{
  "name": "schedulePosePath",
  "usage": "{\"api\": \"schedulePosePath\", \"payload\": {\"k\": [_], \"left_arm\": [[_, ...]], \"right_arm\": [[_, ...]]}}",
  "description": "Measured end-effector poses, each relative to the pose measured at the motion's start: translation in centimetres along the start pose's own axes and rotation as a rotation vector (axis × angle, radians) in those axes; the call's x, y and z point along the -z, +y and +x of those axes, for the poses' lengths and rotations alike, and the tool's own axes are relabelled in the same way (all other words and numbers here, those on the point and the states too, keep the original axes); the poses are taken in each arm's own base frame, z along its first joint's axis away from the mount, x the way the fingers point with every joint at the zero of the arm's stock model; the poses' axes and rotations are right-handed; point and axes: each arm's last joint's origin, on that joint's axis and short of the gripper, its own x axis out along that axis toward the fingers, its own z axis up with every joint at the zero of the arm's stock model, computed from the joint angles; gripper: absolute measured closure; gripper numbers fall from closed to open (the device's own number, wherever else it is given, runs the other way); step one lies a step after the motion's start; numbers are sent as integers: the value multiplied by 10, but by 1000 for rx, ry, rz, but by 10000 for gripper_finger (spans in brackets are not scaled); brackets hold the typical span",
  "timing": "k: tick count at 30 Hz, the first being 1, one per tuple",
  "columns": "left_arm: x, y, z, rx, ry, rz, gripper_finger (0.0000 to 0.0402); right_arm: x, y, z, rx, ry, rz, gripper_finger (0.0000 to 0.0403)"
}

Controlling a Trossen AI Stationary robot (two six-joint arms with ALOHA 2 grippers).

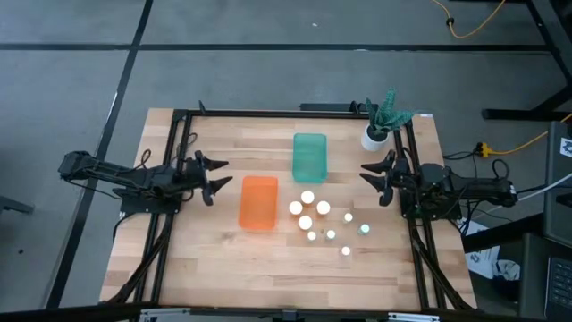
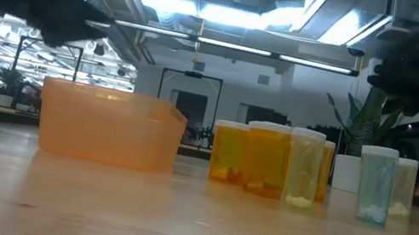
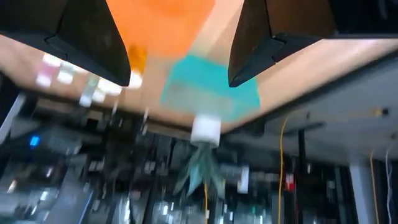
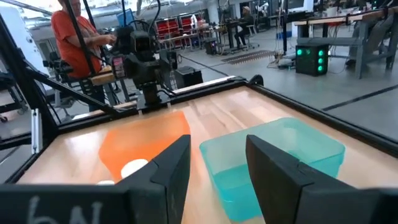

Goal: Pick and place medicine bottles into bin by pill shape (circle, oval)
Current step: Put the small blue medicine bottle into the blue bin

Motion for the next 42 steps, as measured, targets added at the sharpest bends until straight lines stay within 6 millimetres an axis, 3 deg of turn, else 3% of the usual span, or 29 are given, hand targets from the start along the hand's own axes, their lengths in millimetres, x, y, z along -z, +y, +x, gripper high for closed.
{"api": "schedulePosePath", "payload": {"k": [5,12,15,19,24,30,35,42], "left_arm": [[-19,-3,-2,45,-179,-21,139],[-20,-3,-2,52,-190,36,139],[-20,-3,-2,52,-190,41,139],[-20,-3,-2,52,-190,41,139],[-20,-3,-2,52,-186,37,139],[-18,-3,-1,49,-168,52,139],[-18,-3,-1,46,-169,80,139],[-18,-3,-1,47,-169,79,139]], "right_arm": [[-41,8,-7,-77,-45,14,247],[-100,26,0,-117,85,-28,247],[-121,36,11,-114,215,-72,247],[-132,51,26,-128,509,-105,247],[-129,74,40,-139,885,-92,247],[-110,94,43,116,1252,3,247],[-79,116,41,210,1411,24,247],[-25,143,36,201,1455,6,247]]}}
